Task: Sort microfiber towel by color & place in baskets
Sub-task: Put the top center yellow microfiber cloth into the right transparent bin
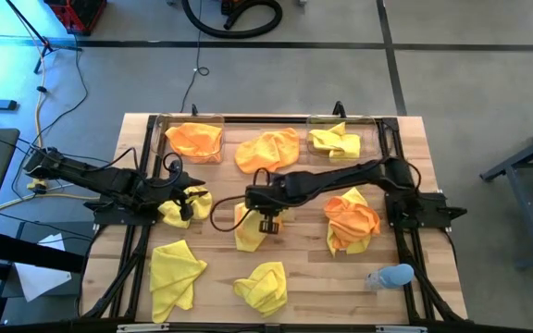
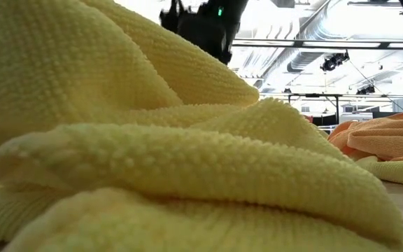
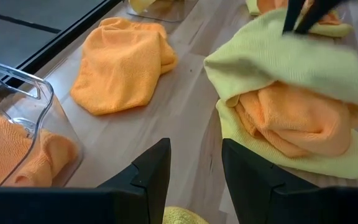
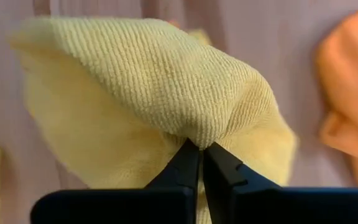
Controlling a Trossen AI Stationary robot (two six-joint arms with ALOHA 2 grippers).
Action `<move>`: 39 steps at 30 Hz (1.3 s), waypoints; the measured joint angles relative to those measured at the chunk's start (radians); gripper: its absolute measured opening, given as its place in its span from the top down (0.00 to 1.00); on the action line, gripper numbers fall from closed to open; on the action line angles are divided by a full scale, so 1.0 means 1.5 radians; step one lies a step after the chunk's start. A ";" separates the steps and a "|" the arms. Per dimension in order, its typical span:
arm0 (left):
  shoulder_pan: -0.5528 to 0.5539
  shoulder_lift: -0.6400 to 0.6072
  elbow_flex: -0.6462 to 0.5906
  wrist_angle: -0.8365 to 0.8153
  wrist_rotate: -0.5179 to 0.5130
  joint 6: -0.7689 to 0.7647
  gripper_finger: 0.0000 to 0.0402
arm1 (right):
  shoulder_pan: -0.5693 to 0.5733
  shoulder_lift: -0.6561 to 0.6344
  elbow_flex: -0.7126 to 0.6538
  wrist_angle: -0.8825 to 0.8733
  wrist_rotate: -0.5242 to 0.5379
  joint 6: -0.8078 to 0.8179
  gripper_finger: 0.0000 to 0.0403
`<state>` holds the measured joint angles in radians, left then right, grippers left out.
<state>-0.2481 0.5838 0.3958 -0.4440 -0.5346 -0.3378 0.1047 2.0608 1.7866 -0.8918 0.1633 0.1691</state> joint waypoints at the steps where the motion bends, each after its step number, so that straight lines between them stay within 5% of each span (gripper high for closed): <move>1: 0.000 0.000 0.000 0.001 0.000 0.000 0.67 | 0.000 -0.014 0.000 -0.005 0.007 0.008 0.99; 18: 0.000 0.000 0.000 -0.002 0.008 0.000 0.67 | -0.063 -0.236 -0.001 -0.175 0.181 0.062 1.00; 39: 0.000 0.000 0.000 -0.043 0.026 -0.043 0.67 | -0.290 -0.368 -0.008 -0.359 0.298 0.126 1.00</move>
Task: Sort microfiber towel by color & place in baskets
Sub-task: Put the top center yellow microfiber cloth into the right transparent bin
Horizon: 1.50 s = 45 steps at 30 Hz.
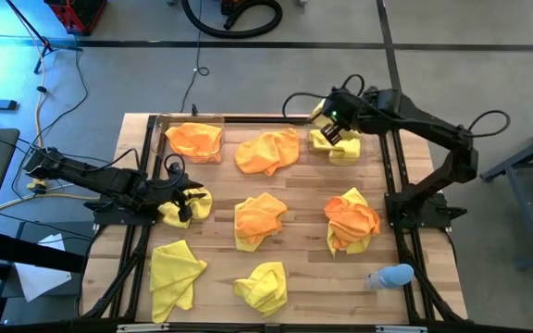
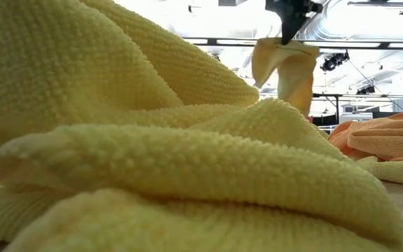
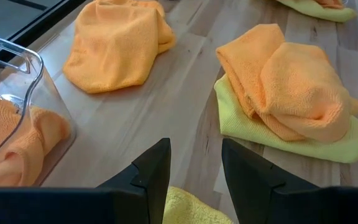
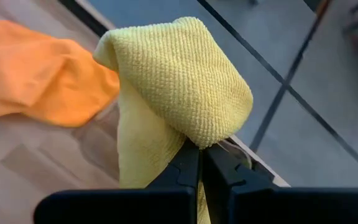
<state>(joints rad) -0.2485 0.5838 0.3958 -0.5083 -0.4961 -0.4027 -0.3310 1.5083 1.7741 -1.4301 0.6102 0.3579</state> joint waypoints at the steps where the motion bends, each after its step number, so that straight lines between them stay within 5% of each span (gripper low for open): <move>1: 0.000 0.000 0.000 0.000 0.000 -0.004 0.67 | -0.012 -0.003 -0.016 0.007 -0.003 -0.005 1.00; 10: 0.000 0.000 0.000 -0.003 0.005 -0.010 0.67 | -0.160 -0.130 -0.378 0.319 -0.161 -0.009 1.00; 15: 0.000 0.000 0.000 0.001 0.005 -0.010 0.67 | -0.206 -0.128 -0.476 0.407 -0.201 0.002 1.00; 27: 0.000 0.000 0.000 0.009 -0.030 -0.009 0.67 | -0.204 -0.001 -0.473 0.415 -0.216 0.060 1.00; 45: 0.000 0.000 0.000 0.008 -0.031 0.002 0.67 | -0.188 0.170 -0.473 0.477 -0.114 0.158 0.91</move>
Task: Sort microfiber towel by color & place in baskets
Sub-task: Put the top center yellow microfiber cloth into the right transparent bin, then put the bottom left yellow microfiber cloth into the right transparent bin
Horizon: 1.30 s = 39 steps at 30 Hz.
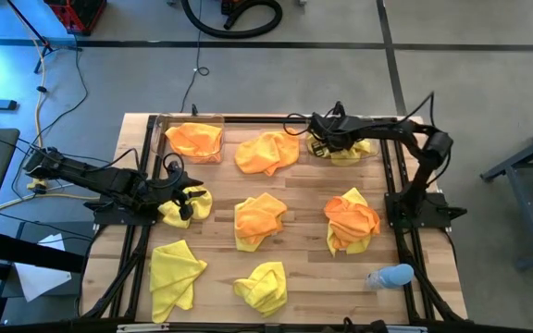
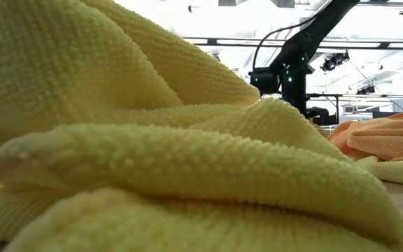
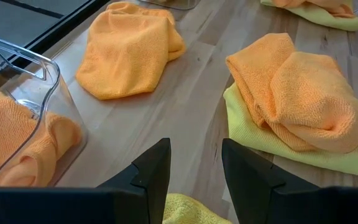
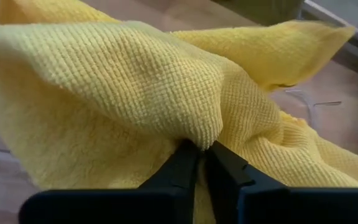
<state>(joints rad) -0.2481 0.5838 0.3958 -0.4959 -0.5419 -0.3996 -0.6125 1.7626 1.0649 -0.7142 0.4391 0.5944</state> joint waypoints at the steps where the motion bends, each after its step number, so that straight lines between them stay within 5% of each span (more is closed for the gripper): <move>1: 0.000 0.000 0.000 0.000 0.000 0.000 0.67 | 0.000 0.001 0.000 0.000 -0.002 0.000 0.90; 11: 0.000 0.000 0.000 0.000 0.000 -0.001 0.67 | 0.000 -0.058 0.000 -0.016 -0.014 0.000 0.71; 24: 0.000 0.000 0.000 0.000 -0.010 -0.026 0.67 | 0.027 -0.302 0.000 -0.121 -0.047 0.007 0.69; 33: 0.000 0.019 0.000 0.001 -0.009 -0.047 0.67 | 0.265 -0.356 -0.005 -0.130 0.013 0.018 0.69; 39: 0.000 0.041 0.000 0.035 -0.008 -0.046 0.67 | 0.450 -0.357 -0.118 0.037 -0.002 0.071 0.69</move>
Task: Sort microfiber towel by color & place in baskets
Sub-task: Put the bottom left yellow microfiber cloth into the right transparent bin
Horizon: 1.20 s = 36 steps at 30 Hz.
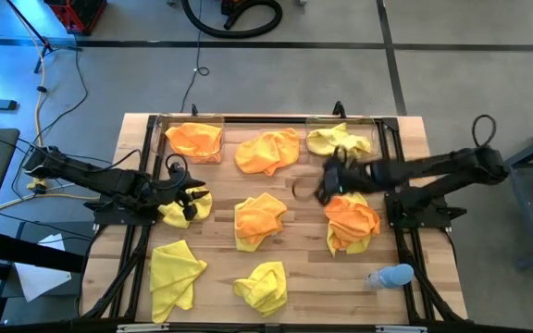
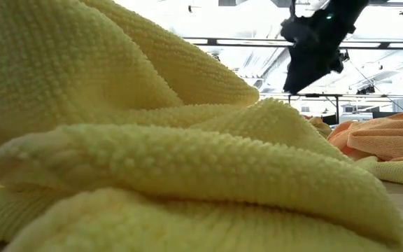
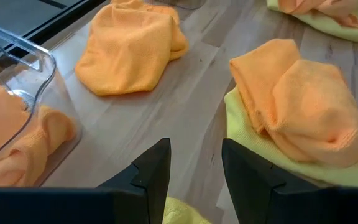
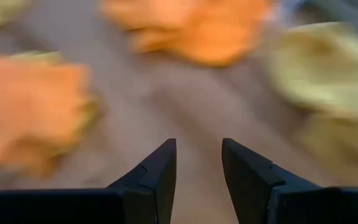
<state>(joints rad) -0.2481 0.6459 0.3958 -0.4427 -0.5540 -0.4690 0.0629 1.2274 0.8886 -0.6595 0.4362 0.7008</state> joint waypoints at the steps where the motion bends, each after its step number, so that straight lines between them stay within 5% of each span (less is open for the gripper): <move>1: 0.000 0.005 0.000 0.010 0.000 0.001 0.67 | 0.028 0.000 -0.025 0.051 -0.002 0.001 0.69; 11: 0.000 0.080 0.026 0.094 -0.007 0.053 0.67 | 0.166 0.000 -0.229 0.464 -0.007 -0.109 0.69; 25: -0.081 0.309 0.338 -0.262 -0.014 -0.139 0.67 | 0.173 0.000 -0.291 0.467 0.011 -0.064 0.69; 36: -0.197 0.465 0.412 -0.425 0.265 -0.550 0.67 | 0.173 0.000 -0.292 0.465 0.010 -0.079 0.69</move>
<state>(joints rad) -0.5443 1.3433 1.0134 -1.0810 -0.1569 -1.2938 0.3218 1.2274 0.4503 0.0376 0.4519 0.5818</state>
